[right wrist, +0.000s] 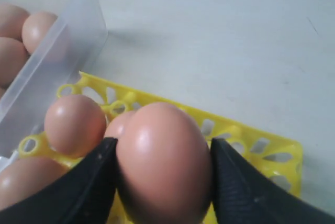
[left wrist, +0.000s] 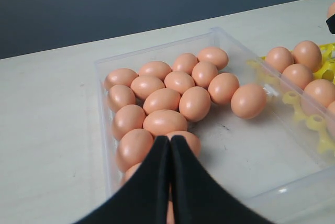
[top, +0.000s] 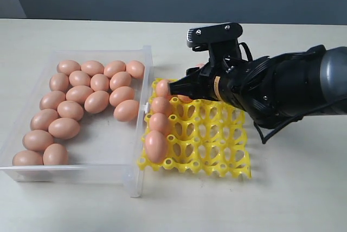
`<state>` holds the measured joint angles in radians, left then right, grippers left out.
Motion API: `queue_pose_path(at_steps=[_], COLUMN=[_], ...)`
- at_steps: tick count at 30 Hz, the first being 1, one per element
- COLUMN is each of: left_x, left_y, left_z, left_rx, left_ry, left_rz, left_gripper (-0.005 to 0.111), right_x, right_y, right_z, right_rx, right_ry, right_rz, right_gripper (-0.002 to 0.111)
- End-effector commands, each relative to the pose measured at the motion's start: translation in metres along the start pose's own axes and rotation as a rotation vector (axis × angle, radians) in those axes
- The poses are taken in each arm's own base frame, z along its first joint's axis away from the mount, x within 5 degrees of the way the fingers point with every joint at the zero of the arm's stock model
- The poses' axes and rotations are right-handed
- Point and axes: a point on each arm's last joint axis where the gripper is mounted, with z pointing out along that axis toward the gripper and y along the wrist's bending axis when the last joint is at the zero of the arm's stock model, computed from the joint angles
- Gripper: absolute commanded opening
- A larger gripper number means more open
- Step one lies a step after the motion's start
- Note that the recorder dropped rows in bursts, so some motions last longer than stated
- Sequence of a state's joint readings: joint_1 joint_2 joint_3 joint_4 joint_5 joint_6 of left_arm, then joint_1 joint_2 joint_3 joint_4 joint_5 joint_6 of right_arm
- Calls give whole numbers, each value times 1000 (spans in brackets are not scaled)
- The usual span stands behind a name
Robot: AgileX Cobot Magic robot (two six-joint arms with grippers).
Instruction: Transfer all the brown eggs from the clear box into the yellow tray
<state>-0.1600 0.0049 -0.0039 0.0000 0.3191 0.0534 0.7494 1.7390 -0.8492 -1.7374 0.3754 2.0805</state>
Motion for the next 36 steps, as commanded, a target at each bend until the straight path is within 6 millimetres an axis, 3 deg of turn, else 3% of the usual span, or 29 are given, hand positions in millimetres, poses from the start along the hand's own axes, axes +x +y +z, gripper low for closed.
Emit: queue_pose_path(at_steps=[1,5,8,13,17,20,23,25,30,34,36], left_x=[0,0,0,0,0,0,0,0,0,0,0], left_y=[0,0,0,0,0,0,0,0,0,0,0], left_z=[0,0,0,0,0,0,0,0,0,0,0], left_rx=[1,1,1,1,1,1,1,1,1,1,1], left_ry=[-13,-13,-13,-13,-13,-13,-13,-13,-13,-13,-13], left_rz=[0,0,0,0,0,0,0,0,0,0,0], left_gripper=[0,0,0,0,0,0,0,0,0,0,0], right_x=[2,10,13,4,-23,-50,-72,-80,-78,-66,-59], right_y=[6,21,27,33,31,26,19,14,-1,-12,-13], right_z=[0,-3,-6,-13,-23,-31,-34,-35,-23,-20,-11], right_rx=[-71,-242,-352,-599,-669,-602,-585,-668,-907,-1260,-1245], right_ry=[35,137,219,306,234,97,37,55,179,334,367], right_rz=[12,38,150,176,95,72,133,241,363,461,457], right_gripper=[0,0,0,0,0,0,0,-1,-1,-1,-1])
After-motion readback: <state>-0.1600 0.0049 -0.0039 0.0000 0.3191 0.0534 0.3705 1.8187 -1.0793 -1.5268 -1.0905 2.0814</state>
